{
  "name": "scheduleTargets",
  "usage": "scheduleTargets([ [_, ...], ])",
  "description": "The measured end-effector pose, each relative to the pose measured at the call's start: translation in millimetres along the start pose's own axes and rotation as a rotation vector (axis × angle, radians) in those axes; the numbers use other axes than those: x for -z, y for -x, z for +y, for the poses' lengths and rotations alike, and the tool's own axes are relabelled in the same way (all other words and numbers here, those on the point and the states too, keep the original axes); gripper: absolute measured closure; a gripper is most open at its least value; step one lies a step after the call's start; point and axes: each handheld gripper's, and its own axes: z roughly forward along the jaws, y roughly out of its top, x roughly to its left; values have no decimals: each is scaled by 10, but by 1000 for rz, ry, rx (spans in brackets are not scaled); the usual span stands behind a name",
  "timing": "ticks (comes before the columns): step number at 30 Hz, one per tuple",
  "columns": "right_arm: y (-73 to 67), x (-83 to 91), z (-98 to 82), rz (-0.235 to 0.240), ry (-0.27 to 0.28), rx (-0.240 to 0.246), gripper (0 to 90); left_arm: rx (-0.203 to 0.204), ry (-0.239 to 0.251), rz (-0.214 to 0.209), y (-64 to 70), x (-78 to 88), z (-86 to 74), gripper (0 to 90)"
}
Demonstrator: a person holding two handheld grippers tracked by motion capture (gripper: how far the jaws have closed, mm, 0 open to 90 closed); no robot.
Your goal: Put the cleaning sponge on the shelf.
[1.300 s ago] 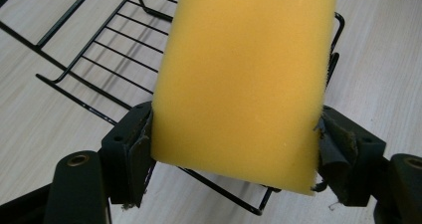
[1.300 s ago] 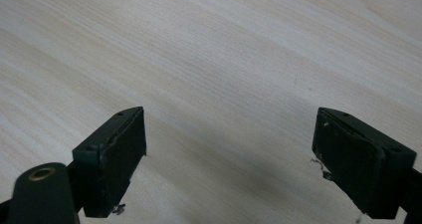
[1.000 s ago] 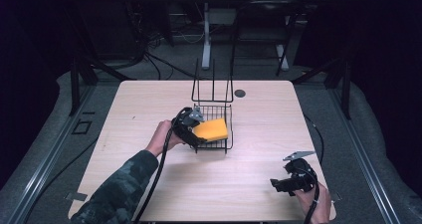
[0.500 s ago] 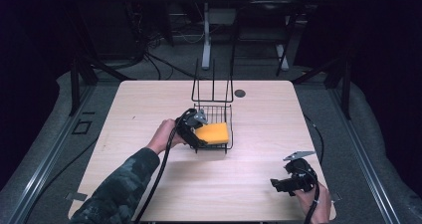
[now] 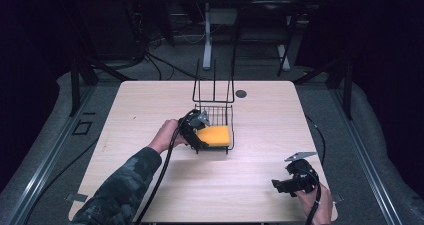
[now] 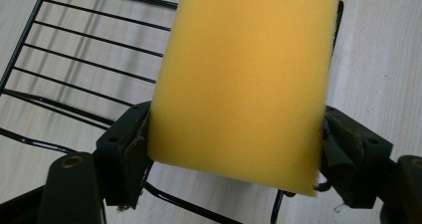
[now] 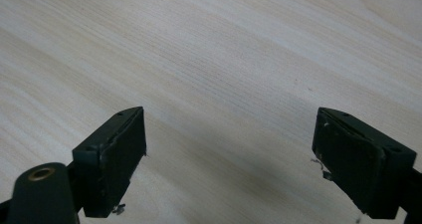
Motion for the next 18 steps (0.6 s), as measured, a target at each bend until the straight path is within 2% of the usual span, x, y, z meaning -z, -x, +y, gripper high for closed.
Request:
scheduleTargets([
  [6, -1, 1, 0, 2, 2, 1, 133, 21, -10, -14, -19, -18, 10, 165],
  [13, -1, 3, 1, 3, 4, 1, 132, 45, 14, 14, -23, 46, -8, 81],
  [18, -4, 3, 0, 3, 5, 0, 133, 90, 46, 46, -36, 159, -54, 49],
])
